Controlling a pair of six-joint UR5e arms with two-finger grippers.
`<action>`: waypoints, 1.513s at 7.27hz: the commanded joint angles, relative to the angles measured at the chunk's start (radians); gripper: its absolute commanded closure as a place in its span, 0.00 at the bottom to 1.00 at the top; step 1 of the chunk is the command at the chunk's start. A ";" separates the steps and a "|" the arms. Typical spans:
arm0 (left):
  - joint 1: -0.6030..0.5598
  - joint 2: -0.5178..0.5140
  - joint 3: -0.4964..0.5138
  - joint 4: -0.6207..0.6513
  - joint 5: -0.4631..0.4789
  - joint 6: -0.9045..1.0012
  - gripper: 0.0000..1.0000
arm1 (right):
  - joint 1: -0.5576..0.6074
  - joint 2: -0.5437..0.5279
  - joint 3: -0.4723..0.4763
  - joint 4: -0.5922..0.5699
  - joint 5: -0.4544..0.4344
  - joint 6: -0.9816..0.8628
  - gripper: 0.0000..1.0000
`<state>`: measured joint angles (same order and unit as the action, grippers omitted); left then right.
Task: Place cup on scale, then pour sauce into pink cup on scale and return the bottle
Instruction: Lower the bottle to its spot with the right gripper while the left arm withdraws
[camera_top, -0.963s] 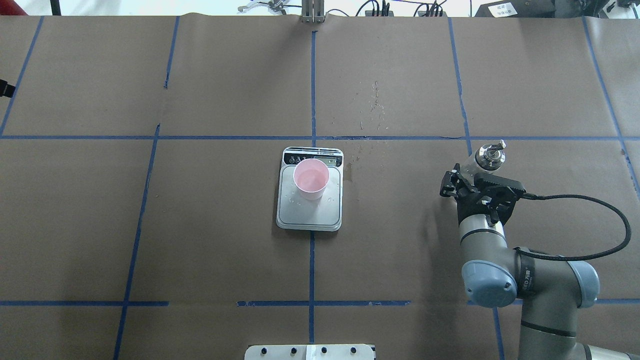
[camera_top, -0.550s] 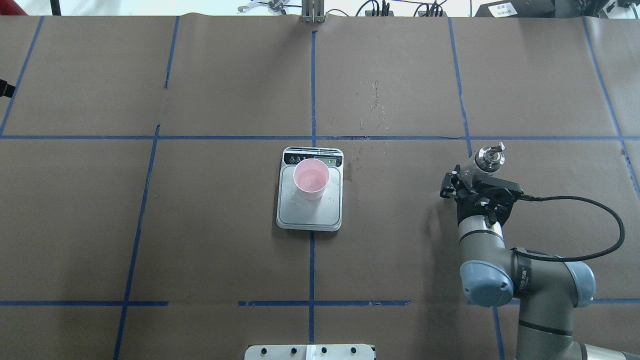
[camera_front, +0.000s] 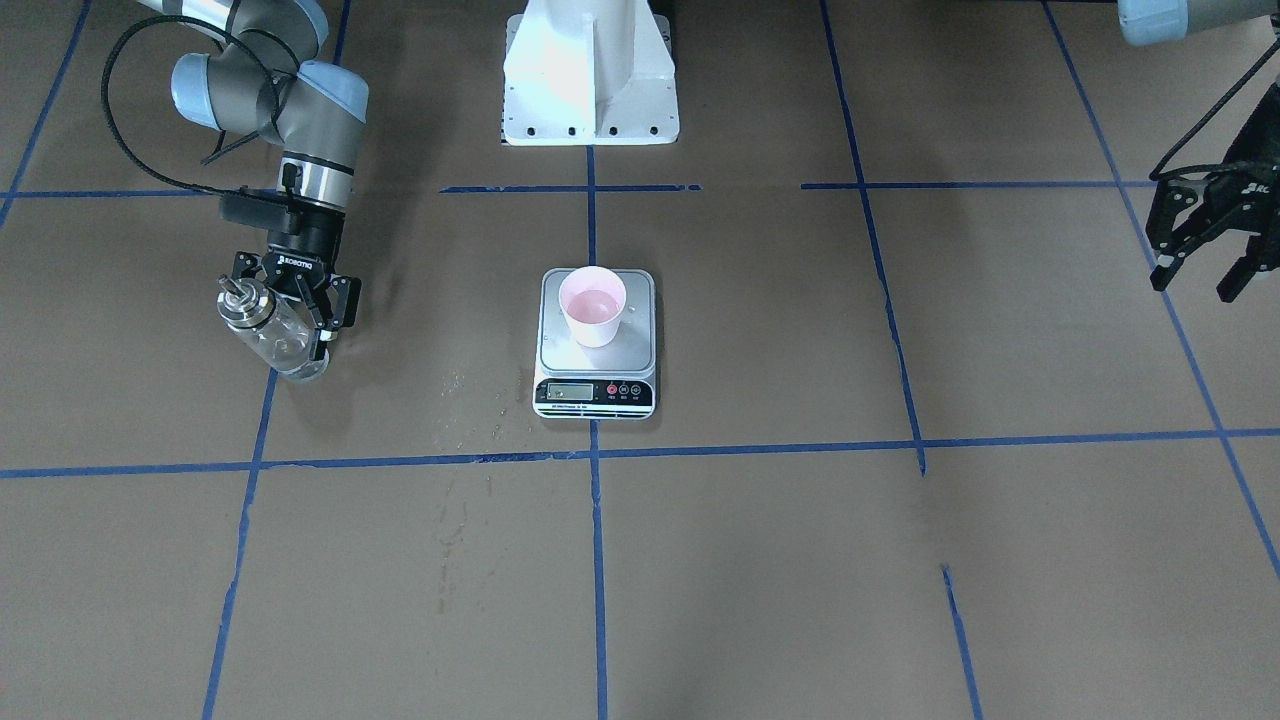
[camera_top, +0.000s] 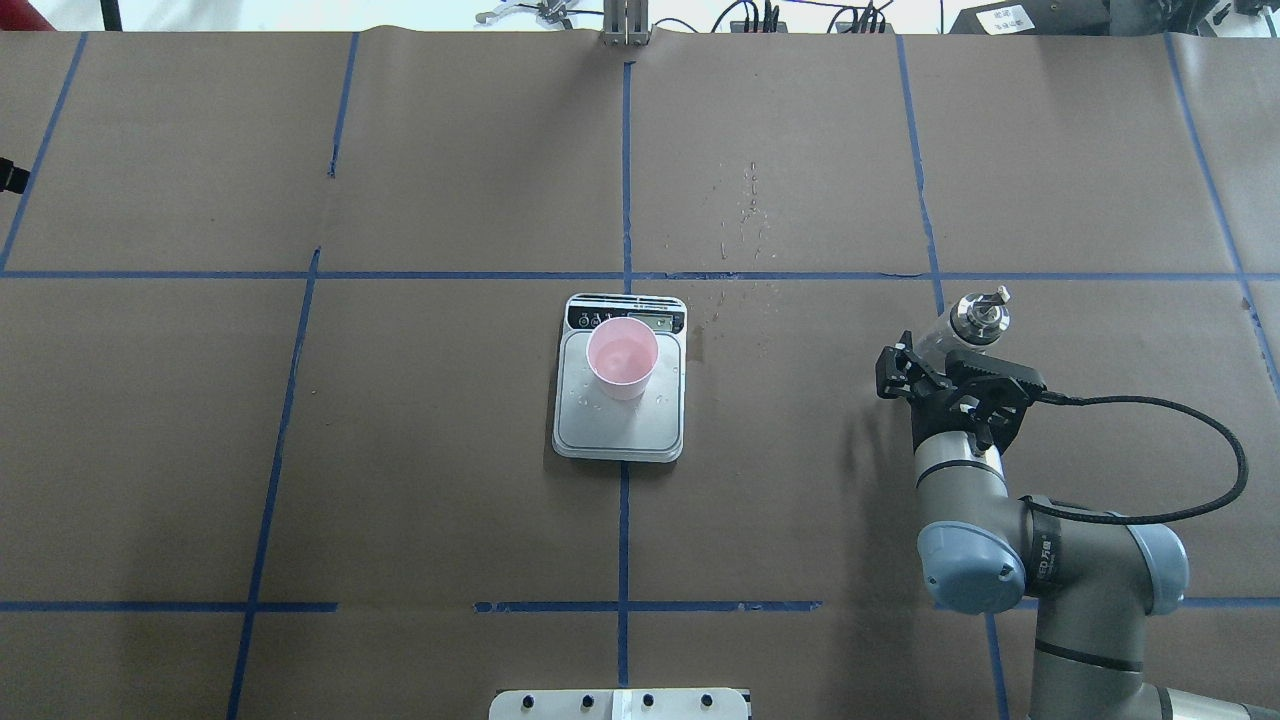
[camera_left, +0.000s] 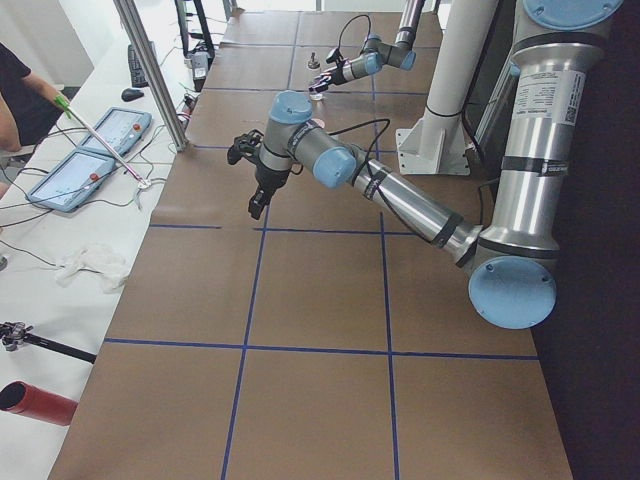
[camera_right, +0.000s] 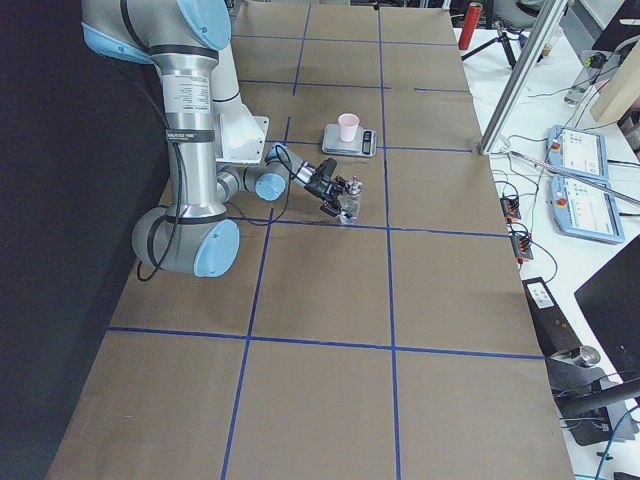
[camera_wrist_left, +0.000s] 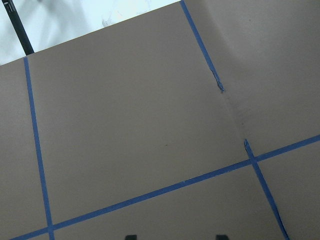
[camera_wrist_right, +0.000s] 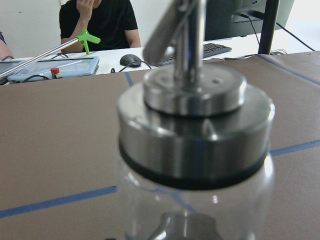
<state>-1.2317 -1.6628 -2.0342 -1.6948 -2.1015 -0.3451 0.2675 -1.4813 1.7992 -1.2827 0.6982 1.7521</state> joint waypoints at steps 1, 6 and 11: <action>0.000 0.000 -0.001 0.000 0.000 0.000 0.39 | -0.007 0.006 0.003 0.000 -0.006 0.003 0.00; 0.000 0.000 -0.006 0.012 0.000 -0.002 0.38 | -0.138 -0.129 0.154 -0.001 -0.060 0.003 0.00; -0.002 0.005 -0.009 0.017 -0.002 0.006 0.38 | -0.274 -0.396 0.404 0.000 0.063 0.018 0.00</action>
<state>-1.2322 -1.6618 -2.0448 -1.6788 -2.1027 -0.3435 -0.0018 -1.7947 2.1183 -1.2830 0.6846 1.7817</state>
